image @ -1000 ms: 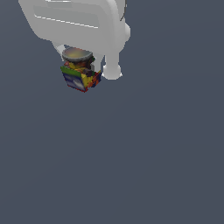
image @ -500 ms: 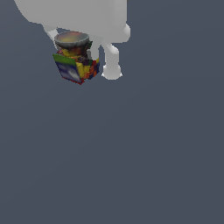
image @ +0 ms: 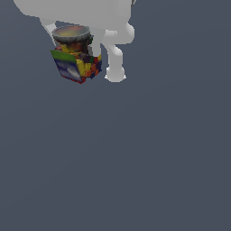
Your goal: Pick up the object and move it to a goal position.
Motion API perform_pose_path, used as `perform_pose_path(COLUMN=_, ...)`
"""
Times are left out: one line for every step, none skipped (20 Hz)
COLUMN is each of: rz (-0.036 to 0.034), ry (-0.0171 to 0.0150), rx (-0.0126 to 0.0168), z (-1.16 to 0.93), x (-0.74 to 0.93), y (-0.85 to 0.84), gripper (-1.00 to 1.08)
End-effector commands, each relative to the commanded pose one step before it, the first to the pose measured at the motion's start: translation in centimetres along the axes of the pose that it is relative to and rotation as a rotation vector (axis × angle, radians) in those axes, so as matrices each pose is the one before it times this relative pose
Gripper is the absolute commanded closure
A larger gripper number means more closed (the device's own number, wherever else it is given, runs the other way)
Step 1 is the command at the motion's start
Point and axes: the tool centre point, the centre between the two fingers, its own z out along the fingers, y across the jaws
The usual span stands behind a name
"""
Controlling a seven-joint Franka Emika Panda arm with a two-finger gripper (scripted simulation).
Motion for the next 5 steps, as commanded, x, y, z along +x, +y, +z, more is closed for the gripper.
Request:
perform_pose_path(rz=-0.00011, ry=0.00382, rx=0.00164, z=-0.351, x=0.006, y=-0.005, gripper=1.08)
perform_pose_path(rz=0.0, ry=0.0, rx=0.0, z=-0.024, x=0.009, y=-0.004, gripper=1.08)
perform_pose_path(rz=0.0, ry=0.0, rx=0.0, z=-0.017, x=0.006, y=-0.003, gripper=1.08)
perform_pose_path(rz=0.0, ry=0.0, rx=0.0, z=-0.01, x=0.004, y=-0.002, gripper=1.08)
perform_pose_path(rz=0.0, ry=0.0, rx=0.0, z=-0.003, x=0.001, y=-0.001, gripper=1.08)
